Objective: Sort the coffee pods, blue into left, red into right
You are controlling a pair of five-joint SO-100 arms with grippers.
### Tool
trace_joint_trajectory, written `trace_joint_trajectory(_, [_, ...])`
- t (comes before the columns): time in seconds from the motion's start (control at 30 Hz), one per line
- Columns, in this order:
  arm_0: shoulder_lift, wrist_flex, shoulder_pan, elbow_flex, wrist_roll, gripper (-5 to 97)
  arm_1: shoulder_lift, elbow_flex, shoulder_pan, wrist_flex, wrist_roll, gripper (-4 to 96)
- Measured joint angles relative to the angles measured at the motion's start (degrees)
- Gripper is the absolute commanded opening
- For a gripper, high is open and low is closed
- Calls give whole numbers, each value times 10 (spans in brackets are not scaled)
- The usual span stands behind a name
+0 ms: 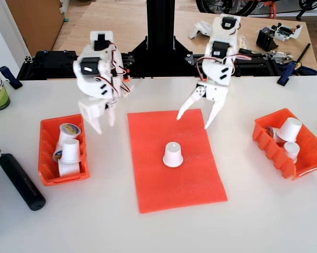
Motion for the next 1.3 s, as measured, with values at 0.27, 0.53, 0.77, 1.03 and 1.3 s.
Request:
trace_joint_trajectory(0.27, [110, 0, 36, 127, -63, 131, -62, 103, 56, -127, 18, 385])
trace_joint_trajectory(0.53, [171, -3, 43, 205, -63, 134, -94, 89, 61, -134, -17, 371])
trace_joint_trajectory(0.77, [208, -1, 41, 250, -63, 134, -336, -223, 59, 103, -5, 374])
trace_joint_trajectory(1.03, [269, -1, 41, 311, -63, 131, -485, -764, 63, 544, -49, 386])
trace_joint_trajectory(1.3, [272, -24, 41, 319, -76, 126, -475, -780, 75, 560, -73, 378])
